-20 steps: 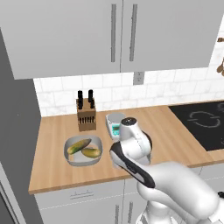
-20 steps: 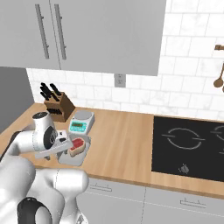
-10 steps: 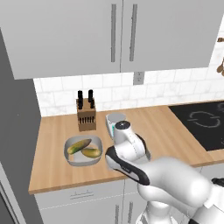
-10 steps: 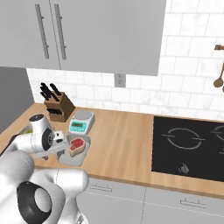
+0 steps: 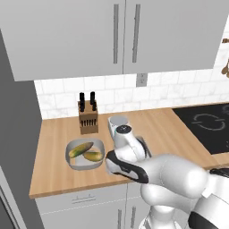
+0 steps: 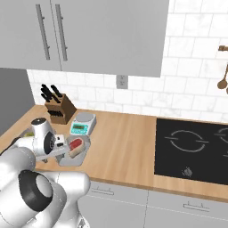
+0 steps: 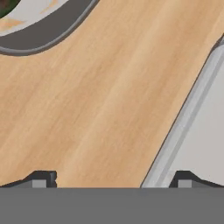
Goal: Take the meat container that has the steak and place it on the second highest rack of the freezer. Then take the vegetable container that has the cucumbers and place it on the highest rack of the freezer.
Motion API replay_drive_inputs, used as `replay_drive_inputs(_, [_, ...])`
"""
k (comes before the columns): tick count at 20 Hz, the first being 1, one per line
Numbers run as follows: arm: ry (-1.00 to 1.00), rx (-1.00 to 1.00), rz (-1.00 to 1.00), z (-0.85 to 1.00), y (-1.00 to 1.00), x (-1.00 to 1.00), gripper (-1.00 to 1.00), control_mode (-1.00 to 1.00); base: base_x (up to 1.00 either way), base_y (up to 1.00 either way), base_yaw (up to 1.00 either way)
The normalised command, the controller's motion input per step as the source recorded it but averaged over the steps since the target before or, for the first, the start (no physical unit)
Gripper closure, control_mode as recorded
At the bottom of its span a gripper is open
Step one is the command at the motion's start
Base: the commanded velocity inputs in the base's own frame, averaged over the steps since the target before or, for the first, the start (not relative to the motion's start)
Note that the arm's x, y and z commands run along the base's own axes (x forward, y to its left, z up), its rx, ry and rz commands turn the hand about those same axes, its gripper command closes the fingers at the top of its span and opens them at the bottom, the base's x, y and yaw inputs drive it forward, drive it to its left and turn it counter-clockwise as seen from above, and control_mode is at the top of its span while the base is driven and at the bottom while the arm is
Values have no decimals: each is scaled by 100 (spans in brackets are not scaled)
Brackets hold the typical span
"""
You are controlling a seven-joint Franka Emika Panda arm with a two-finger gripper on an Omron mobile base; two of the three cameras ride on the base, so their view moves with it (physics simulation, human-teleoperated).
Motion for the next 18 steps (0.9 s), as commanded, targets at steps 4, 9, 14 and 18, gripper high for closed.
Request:
replay_drive_inputs(4, [-9,3,-7,-11,-3,2,-100,-100,0,0,0])
replay_drive_inputs(9, [-9,3,-9,0,-22,2,-100,-100,0,0,0])
replay_drive_inputs(14, [0,5,-5,0,-15,30,-100,-100,0,0,0])
replay_drive_inputs(18, [0,3,-4,0,0,29,-100,-100,0,0,0])
